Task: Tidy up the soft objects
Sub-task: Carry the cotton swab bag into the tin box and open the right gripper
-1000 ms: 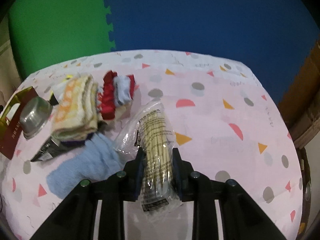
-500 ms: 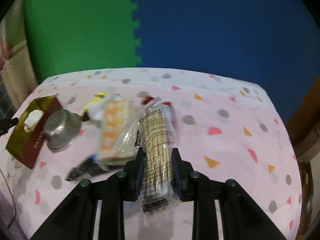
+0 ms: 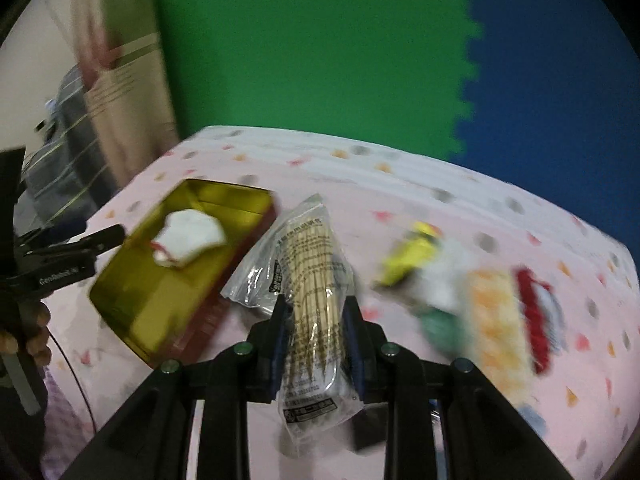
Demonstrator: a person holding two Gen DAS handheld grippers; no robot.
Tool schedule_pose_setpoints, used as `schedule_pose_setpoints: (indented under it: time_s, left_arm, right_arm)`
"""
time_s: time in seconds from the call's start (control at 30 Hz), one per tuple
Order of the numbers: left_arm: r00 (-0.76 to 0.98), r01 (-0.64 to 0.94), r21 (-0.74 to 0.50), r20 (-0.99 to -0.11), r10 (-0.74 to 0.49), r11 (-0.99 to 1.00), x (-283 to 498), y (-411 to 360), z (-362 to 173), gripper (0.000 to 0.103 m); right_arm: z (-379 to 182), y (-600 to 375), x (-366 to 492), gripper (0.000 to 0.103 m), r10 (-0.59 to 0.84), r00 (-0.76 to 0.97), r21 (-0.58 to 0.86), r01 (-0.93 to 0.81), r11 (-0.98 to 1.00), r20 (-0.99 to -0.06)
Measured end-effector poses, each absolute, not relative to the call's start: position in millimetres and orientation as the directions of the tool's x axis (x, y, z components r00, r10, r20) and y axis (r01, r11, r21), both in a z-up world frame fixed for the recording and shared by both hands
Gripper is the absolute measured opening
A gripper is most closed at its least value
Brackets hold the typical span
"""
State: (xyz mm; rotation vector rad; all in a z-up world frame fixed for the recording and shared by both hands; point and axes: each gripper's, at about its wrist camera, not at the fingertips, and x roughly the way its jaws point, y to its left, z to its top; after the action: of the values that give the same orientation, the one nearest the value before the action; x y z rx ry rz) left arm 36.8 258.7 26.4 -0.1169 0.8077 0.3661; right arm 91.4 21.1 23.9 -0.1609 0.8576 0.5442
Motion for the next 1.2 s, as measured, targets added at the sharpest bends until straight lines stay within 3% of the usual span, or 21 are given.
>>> schedule_pose_setpoints:
  time_s: [0.13, 0.5, 1.2]
  left_arm:
    - [0.624, -0.429, 0.034, -0.712, 0.323, 0.903, 33, 271, 33, 0.083]
    - [0.622, -0.43, 0.032, -0.714, 0.322, 0.902, 31, 285, 33, 0.091]
    - [0.634, -0.499, -0.067, -0.708, 0.311, 0.864, 17, 314, 43, 0.097]
  right_arm:
    - [21, 71, 96, 0.026, 0.427, 0.502, 0.083, -0.571, 0.816, -0.752]
    - [-13, 146, 121, 0.026, 0.412, 0.436, 0.07, -0.614, 0.786, -0.8]
    - [-28, 175, 137, 0.029, 0.391, 0.397, 0.084, -0.605, 0.792, -0.83]
